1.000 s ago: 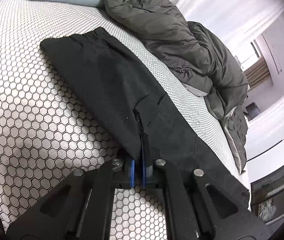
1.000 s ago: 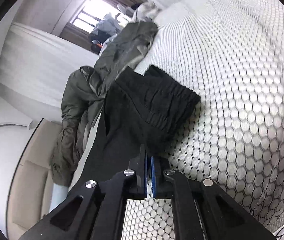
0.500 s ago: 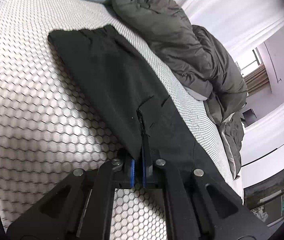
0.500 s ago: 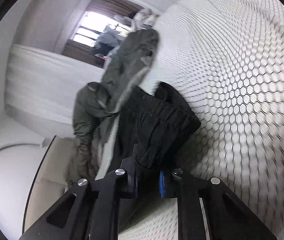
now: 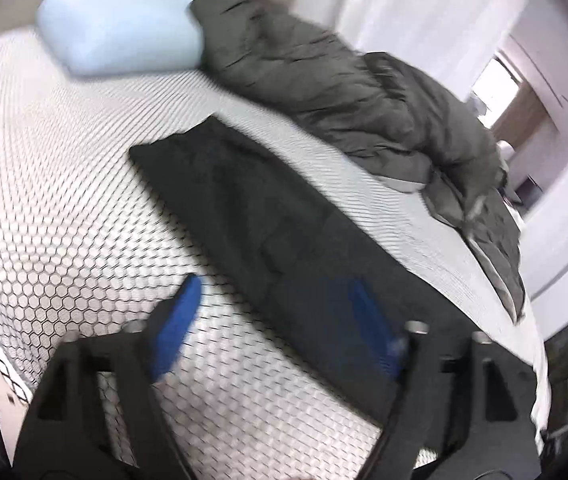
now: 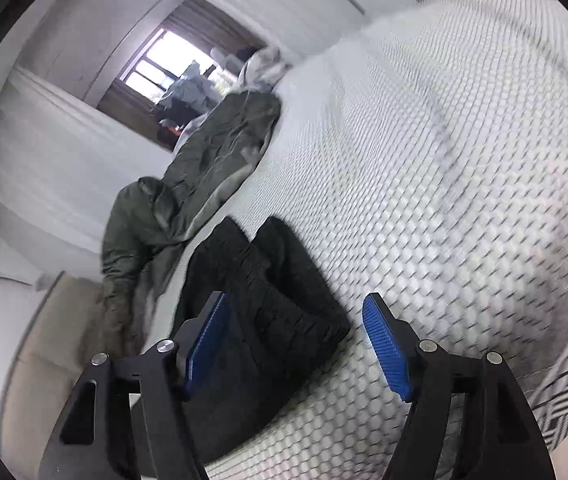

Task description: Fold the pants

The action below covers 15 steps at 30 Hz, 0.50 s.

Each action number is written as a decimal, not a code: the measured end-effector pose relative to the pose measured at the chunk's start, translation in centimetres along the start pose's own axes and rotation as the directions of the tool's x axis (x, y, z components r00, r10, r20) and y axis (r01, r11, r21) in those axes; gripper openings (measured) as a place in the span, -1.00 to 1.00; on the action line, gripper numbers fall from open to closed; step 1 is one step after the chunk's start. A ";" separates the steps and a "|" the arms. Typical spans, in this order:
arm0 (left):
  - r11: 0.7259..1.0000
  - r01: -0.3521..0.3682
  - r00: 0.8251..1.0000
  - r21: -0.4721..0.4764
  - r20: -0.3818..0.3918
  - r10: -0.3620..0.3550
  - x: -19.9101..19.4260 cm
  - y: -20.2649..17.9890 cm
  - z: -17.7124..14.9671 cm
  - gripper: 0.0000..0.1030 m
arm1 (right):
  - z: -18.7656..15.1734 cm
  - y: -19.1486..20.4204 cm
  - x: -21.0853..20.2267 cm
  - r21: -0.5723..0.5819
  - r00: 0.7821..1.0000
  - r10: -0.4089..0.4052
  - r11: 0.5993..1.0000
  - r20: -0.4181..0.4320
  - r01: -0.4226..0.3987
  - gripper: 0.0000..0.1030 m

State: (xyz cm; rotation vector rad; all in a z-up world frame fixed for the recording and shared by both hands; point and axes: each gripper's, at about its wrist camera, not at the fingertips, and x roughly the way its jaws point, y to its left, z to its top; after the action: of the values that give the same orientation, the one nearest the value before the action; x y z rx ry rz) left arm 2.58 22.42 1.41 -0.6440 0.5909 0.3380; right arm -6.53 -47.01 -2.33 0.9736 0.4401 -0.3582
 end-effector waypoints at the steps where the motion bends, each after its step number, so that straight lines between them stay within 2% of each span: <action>1: 0.999 0.028 1.000 0.031 -0.006 -0.027 -0.4 -1.1 -0.1 0.64 | -0.2 0.1 0.6 -0.002 1.000 -0.001 1.000 -0.029 0.001 0.04; 2: 0.997 0.049 0.999 0.051 -0.017 -0.048 -0.5 -2.0 -0.3 0.66 | -0.3 0.2 1.1 -0.024 0.997 -0.056 0.998 -0.051 0.055 -0.28; 3: 0.994 0.078 0.997 0.080 -0.036 -0.075 -0.5 -3.3 -0.5 0.73 | -0.2 0.4 1.4 -0.049 0.992 -0.113 0.993 -0.054 0.110 -0.28; 5: 0.987 0.110 0.993 0.114 -0.050 -0.105 -0.3 -5.2 -1.1 0.92 | -0.2 1.0 1.3 -0.069 0.987 -0.153 0.986 -0.050 0.149 -0.27; 6: 0.981 0.134 0.990 0.137 -0.055 -0.128 0.0 -6.5 -1.6 0.97 | -0.7 0.7 0.5 -0.079 0.983 -0.178 0.981 -0.041 0.175 -0.23; 8: 0.970 0.165 0.985 0.178 -0.082 -0.152 0.7 -8.5 -2.6 0.97 | -0.9 1.2 -0.1 -0.148 0.963 -0.270 0.953 -0.016 0.265 0.18; 9: 0.961 0.182 0.981 0.208 -0.107 -0.163 1.4 -10.0 -3.4 0.97 | -1.0 1.7 -0.6 -0.180 0.951 -0.307 0.935 0.020 0.306 0.24; 12: 0.932 0.231 0.968 0.278 -0.161 -0.192 2.9 -14.2 -5.6 0.97 | -0.8 2.8 -1.7 -0.205 0.951 -0.295 0.929 0.097 0.309 0.24; 15: 0.889 0.288 0.950 0.356 -0.223 -0.218 4.5 -18.3 -8.0 0.97 | 0.1 4.7 -1.4 -0.231 0.975 -0.207 0.948 0.078 0.220 0.24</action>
State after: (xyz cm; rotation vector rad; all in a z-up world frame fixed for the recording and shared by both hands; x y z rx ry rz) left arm 11.39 3.96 1.90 -0.3646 0.7118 -0.0869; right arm -5.50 -44.53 1.73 0.6814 0.5295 -0.5134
